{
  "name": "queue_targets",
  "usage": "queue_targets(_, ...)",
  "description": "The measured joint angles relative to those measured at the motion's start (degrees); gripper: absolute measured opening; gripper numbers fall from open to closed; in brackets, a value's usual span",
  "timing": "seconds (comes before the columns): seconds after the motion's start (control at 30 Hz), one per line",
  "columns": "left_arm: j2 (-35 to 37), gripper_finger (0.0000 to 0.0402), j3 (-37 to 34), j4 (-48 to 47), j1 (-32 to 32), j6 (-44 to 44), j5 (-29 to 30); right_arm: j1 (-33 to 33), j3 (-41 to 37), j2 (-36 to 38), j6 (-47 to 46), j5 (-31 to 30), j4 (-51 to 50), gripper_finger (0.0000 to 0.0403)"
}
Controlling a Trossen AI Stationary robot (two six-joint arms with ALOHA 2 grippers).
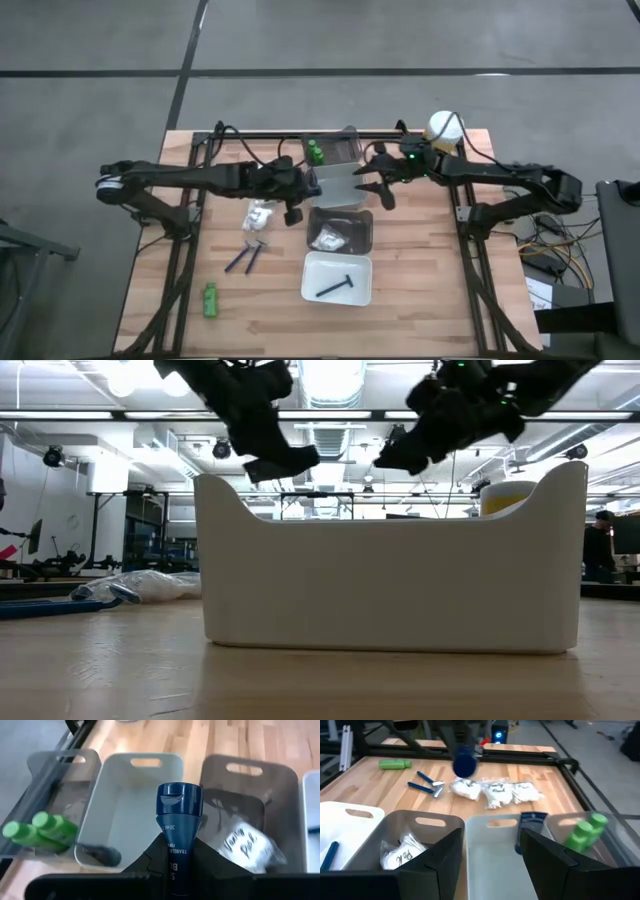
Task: Pick & Place Travel size toiletries
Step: Put the blue shave cream into the gray bin
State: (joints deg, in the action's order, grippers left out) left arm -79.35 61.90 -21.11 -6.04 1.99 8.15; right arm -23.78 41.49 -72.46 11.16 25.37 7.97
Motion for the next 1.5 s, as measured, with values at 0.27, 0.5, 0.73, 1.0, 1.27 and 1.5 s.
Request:
queue_targets(0.27,-5.63,0.0049,5.79,0.14,0.0,-0.19,0.8,3.24,6.0,-7.42,2.04,0.25,1.44,0.0166)
queue_targets(0.5,-8.1,0.0049,8.77,-0.46,0.0,-1.12,0.8,3.68,8.52,-10.57,2.58,1.74,1.57,0.0152)
queue_targets(0.73,-8.48,0.0049,9.32,0.01,0.02,-1.98,0.8,3.68,10.83,-12.99,1.54,4.85,1.85,0.016)
queue_targets(1.0,-8.48,0.0049,9.32,0.54,0.0,-1.98,0.8,3.75,11.85,-14.29,1.27,4.83,1.97,0.0194)
queue_targets(1.27,-8.48,0.0049,9.32,0.53,0.0,-2.11,0.8,3.79,11.83,-14.27,1.54,4.72,1.81,0.0143)
queue_targets(1.5,-8.48,0.0052,9.32,0.51,0.0,-2.77,0.84,3.77,11.81,-14.24,2.09,4.7,1.53,0.0118)
